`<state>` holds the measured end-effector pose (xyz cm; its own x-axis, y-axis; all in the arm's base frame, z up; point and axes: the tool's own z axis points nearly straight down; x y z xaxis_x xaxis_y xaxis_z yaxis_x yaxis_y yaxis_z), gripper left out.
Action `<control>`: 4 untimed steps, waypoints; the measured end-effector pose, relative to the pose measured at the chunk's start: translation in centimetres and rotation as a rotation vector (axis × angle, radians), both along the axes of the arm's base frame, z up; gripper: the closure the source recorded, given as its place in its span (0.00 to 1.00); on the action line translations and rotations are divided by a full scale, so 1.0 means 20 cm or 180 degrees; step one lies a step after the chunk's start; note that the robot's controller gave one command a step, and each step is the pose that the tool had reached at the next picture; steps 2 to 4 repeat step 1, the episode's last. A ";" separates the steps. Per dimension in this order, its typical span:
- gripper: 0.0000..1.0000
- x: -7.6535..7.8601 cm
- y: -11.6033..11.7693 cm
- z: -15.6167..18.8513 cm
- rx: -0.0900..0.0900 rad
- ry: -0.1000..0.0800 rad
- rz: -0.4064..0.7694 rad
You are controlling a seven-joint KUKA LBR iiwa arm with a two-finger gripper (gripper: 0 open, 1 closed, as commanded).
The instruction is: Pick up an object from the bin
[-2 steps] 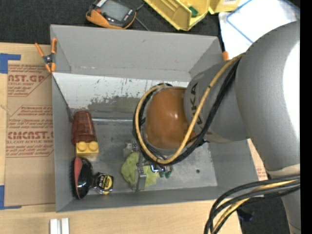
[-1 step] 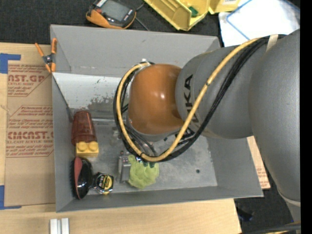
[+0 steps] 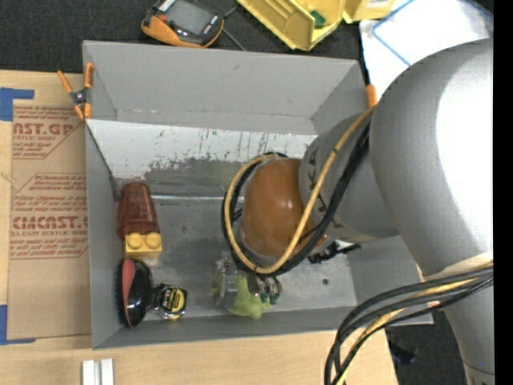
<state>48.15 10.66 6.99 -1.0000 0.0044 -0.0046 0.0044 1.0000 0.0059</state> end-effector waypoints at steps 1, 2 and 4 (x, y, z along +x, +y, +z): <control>1.00 0.00 0.00 0.00 0.0001 -0.0001 0.0000; 1.00 0.00 0.00 0.00 0.0001 -0.0001 0.0000; 1.00 0.00 0.00 0.00 0.0001 -0.0001 0.0000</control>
Offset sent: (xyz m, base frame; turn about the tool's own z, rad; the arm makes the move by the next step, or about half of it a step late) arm 0.0130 -0.0014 0.0001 -0.0464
